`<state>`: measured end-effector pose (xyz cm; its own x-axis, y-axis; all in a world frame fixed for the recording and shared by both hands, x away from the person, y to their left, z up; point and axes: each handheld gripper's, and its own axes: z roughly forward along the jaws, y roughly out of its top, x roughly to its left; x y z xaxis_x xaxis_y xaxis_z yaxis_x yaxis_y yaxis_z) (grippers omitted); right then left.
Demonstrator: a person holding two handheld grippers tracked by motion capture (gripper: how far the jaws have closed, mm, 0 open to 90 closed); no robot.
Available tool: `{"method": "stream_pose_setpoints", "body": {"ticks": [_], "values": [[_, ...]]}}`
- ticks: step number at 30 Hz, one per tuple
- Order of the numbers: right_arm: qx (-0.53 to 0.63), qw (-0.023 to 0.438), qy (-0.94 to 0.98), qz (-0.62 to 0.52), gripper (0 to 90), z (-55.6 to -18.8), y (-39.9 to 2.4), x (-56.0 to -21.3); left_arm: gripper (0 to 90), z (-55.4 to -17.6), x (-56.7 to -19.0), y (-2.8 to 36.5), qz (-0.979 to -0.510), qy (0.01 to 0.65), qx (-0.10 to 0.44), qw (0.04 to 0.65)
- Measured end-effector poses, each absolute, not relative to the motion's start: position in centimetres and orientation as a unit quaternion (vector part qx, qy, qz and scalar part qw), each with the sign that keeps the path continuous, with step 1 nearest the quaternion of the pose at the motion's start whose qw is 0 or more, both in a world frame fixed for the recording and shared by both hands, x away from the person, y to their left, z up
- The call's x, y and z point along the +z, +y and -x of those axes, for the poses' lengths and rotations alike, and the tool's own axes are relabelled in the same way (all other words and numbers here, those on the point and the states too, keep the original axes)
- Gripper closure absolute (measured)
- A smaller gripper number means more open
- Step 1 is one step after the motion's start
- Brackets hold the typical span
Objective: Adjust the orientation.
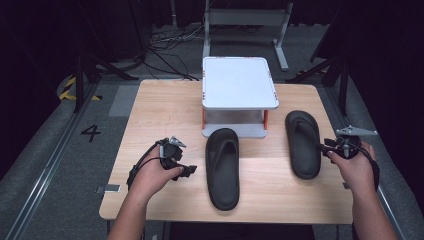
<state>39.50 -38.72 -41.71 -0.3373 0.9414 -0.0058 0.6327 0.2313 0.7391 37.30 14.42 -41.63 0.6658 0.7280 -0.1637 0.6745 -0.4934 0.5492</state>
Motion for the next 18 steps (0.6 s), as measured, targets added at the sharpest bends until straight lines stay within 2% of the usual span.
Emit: {"method": "stream_pose_setpoints", "body": {"ticks": [3, 8, 10, 18], "values": [[0.323, 0.230, 0.747, -0.533, 55.2, -39.6, -39.1, -42.2, 28.5, -37.4, -41.7, 14.2, -0.864, 0.403, 0.044, 0.298], [0.342, 0.221, 0.733, -0.544, 44.5, -39.9, -39.6, -42.4, 28.4, -37.3, -41.9, 14.4, -0.863, 0.406, 0.043, 0.297], [0.346, 0.217, 0.732, -0.545, 43.3, -40.3, -39.6, -42.7, 28.5, -37.1, -42.0, 14.6, -0.863, 0.407, 0.044, 0.295], [0.304, 0.233, 0.737, -0.557, 44.7, -42.4, -39.3, -44.6, 28.5, -36.1, -42.2, 15.7, -0.858, 0.422, 0.044, 0.289]]}}
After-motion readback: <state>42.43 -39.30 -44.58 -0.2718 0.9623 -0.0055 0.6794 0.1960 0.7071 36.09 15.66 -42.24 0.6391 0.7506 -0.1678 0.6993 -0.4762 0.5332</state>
